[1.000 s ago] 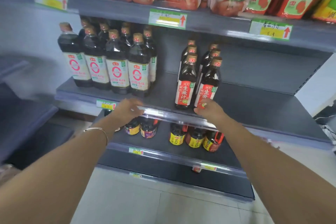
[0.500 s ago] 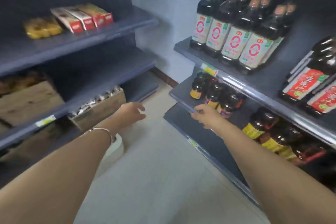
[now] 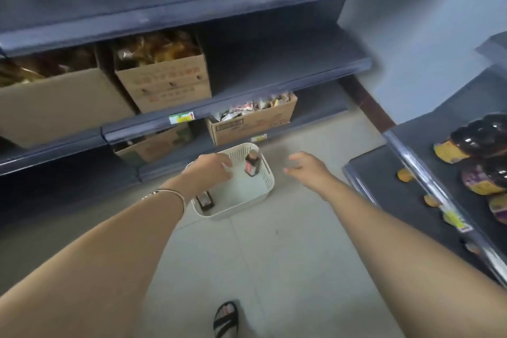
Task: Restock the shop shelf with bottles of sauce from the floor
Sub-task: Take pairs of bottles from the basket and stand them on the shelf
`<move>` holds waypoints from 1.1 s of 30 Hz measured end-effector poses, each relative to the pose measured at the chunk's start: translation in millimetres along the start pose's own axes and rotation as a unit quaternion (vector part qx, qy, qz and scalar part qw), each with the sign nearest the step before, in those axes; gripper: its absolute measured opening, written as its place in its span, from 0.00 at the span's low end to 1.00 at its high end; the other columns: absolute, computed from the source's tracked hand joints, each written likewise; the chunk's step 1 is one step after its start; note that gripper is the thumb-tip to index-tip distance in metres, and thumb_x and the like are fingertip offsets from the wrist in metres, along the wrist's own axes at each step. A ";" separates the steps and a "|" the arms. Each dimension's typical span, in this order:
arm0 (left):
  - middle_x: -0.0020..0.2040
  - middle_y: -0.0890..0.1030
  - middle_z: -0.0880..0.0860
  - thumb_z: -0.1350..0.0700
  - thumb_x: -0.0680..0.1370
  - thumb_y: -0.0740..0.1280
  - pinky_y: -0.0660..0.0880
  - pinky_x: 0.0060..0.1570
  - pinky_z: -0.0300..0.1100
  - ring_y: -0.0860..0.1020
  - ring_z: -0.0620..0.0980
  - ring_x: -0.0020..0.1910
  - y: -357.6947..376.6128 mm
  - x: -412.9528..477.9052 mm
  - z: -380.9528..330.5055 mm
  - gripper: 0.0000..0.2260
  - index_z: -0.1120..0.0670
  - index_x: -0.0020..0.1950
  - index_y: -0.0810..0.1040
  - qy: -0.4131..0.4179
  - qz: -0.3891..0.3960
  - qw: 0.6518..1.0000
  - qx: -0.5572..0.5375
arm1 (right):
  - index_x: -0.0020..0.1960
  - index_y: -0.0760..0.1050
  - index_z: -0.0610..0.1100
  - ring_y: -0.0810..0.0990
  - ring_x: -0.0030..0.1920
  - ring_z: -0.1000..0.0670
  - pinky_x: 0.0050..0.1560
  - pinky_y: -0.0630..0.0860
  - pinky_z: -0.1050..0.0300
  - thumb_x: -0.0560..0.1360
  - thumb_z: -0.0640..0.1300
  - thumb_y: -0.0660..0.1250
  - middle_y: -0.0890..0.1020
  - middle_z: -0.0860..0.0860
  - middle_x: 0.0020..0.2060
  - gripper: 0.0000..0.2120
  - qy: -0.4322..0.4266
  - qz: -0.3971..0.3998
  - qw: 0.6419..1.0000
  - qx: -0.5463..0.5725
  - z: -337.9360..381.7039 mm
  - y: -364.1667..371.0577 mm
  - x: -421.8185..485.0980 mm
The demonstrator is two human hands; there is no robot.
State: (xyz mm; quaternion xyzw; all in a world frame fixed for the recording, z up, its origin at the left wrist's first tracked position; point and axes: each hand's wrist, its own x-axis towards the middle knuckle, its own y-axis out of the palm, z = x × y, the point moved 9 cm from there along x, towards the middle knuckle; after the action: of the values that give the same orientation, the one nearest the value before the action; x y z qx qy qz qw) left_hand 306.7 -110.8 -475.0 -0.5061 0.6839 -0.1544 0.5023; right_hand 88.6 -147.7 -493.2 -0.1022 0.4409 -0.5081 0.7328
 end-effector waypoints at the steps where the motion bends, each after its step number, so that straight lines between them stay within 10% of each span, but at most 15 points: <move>1: 0.58 0.79 0.52 0.53 0.74 0.66 0.75 0.57 0.44 0.78 0.52 0.54 2.1 12.1 17.8 0.13 0.49 0.58 0.77 -0.006 0.000 1.000 -0.008 | 0.67 0.71 0.43 0.76 0.61 0.43 0.60 0.71 0.55 0.75 0.46 0.68 0.77 0.42 0.62 0.22 -0.001 0.010 1.000 -0.006 4.9 16.2 13.0; 20: 0.57 0.80 0.59 0.57 0.76 0.63 0.71 0.50 0.41 0.77 0.60 0.55 129.5 208.0 222.9 0.12 0.56 0.58 0.77 -0.145 0.033 0.986 -0.070 | 0.66 0.72 0.44 0.77 0.59 0.45 0.53 0.69 0.61 0.75 0.45 0.68 0.79 0.43 0.60 0.21 0.018 0.151 0.986 -0.072 -32.0 247.3 264.5; 33: 0.68 0.68 0.53 0.50 0.75 0.65 0.62 0.63 0.51 0.64 0.58 0.67 164.7 329.0 341.6 0.25 0.52 0.70 0.63 -0.132 -0.195 0.965 0.117 | 0.73 0.62 0.44 0.70 0.69 0.44 0.66 0.66 0.56 0.75 0.41 0.68 0.69 0.44 0.70 0.30 -0.116 0.103 0.985 -0.079 -19.7 405.4 400.1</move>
State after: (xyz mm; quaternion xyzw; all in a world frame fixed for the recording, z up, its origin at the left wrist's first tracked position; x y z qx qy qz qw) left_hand 511.9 -215.6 -921.1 -0.5833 0.4772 -0.2601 0.6037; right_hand 377.1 -288.3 -964.1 -0.1720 0.3994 -0.3784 0.8172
